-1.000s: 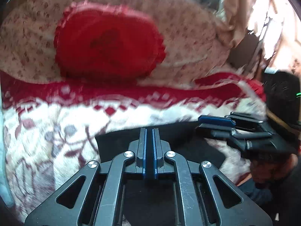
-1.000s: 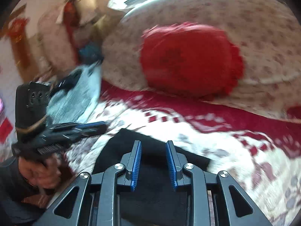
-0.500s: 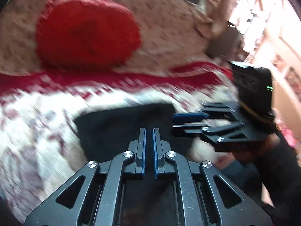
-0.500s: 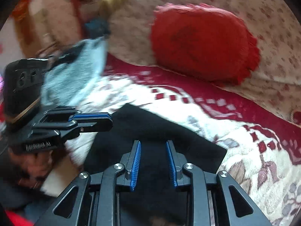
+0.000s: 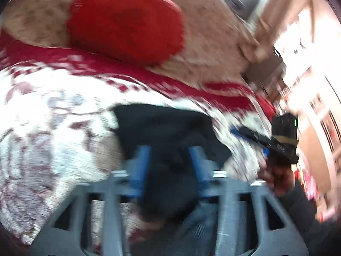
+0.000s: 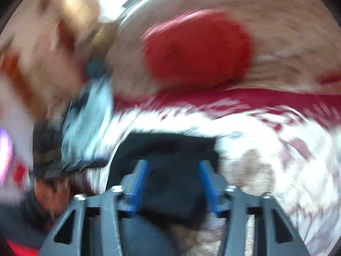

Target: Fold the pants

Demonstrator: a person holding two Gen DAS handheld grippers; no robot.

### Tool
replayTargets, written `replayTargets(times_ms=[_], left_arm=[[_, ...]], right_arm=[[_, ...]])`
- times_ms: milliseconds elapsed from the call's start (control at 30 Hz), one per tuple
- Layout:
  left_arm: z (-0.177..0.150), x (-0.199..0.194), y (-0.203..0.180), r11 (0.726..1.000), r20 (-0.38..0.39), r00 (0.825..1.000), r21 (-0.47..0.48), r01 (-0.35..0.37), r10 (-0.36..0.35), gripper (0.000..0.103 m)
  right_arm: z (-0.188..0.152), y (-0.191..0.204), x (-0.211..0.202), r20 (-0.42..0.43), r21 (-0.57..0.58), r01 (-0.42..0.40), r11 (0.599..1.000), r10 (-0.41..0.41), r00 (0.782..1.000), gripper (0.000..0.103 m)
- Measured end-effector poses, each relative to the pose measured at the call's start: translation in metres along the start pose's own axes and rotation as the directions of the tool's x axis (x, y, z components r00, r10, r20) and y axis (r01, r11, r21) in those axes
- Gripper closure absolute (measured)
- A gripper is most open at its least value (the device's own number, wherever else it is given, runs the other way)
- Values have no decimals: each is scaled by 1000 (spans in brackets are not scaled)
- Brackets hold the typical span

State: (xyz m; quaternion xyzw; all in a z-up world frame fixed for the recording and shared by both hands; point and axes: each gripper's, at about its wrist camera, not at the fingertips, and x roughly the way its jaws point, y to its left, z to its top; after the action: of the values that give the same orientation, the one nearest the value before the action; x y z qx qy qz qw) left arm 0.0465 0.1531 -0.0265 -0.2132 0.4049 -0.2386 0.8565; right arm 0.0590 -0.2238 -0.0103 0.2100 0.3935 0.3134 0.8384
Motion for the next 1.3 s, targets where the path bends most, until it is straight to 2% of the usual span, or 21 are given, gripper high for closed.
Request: replayTargets(times_ms=[33, 67, 133, 200, 267, 333, 433, 533, 567, 600, 667, 767, 900, 967, 1000, 1067, 1100, 1167, 1233, 1300], left_arm=[[-1, 1, 8, 999, 1, 1000, -33, -4, 4, 47], [-2, 7, 20, 996, -13, 1000, -90, 21, -22, 47], [-3, 21, 36, 983, -31, 997, -168, 71, -77, 47], [-7, 32, 40, 983, -46, 996, -174, 66, -75, 47], [-11, 40, 40, 980, -59, 994, -181, 84, -96, 47], [-13, 50, 41, 975, -64, 992, -202, 97, -112, 46], [-14, 50, 38, 973, -41, 993, -209, 102, -113, 48], [-11, 46, 31, 975, -55, 994, -205, 86, -99, 71], [-8, 48, 24, 979, -56, 994, -190, 78, -90, 73], [-4, 45, 13, 989, -51, 996, -134, 66, -73, 74], [8, 42, 0, 993, -44, 995, -82, 84, -88, 74], [45, 51, -11, 992, -38, 994, -72, 102, -105, 74], [77, 81, -11, 998, -64, 996, -42, 57, -60, 71], [77, 103, -1, 998, -129, 992, -65, -5, -3, 70], [75, 109, 2, 997, -145, 989, -64, -36, 26, 66], [75, 101, 0, 998, -115, 993, -57, -28, 21, 65], [76, 93, -3, 998, -96, 995, -43, -39, 34, 65], [75, 69, -7, 998, -36, 997, -2, -63, 63, 65], [68, 41, -14, 997, 48, 996, 38, -72, 70, 65], [53, 24, -29, 993, 84, 996, 114, -18, 8, 65]], right_arm=[[-5, -16, 2, 5, 89, -37, 995, 37, 999, 49], [-8, -29, 6, -1, 159, -66, 985, 67, 998, 49], [-13, -42, 16, -19, 240, -119, 964, 127, 992, 49], [-14, -45, 24, -42, 265, -158, 951, 175, 984, 49], [-15, -42, 40, -100, 257, -186, 948, 218, 971, 49], [-19, -42, 55, -163, 216, -138, 967, 175, 971, 54], [-18, -41, 59, -149, 214, -162, 963, 196, 969, 57], [-22, -33, 55, -154, 170, -160, 972, 186, 970, 61], [-22, -31, 54, -150, 177, -180, 968, 208, 967, 72], [-21, -28, 49, -138, 161, -194, 968, 217, 966, 75], [-13, -19, 37, -103, 108, -193, 975, 204, 974, 75], [8, -28, 35, -59, 135, -209, 969, 218, 974, 75], [37, -47, 49, -41, 185, -176, 967, 186, 982, 74], [39, -61, 61, -73, 242, -138, 960, 160, 984, 73], [36, -70, 69, -105, 284, -105, 953, 139, 985, 72], [31, -81, 66, -80, 345, -123, 930, 160, 984, 72], [31, -78, 59, -65, 340, -105, 934, 135, 989, 72], [34, -60, 34, -6, 248, -17, 969, 19, 1000, 72], [35, -28, 1, 95, 106, 109, 988, -119, 988, 72], [32, -3, -18, 152, -15, 140, 990, -136, 979, 72]])
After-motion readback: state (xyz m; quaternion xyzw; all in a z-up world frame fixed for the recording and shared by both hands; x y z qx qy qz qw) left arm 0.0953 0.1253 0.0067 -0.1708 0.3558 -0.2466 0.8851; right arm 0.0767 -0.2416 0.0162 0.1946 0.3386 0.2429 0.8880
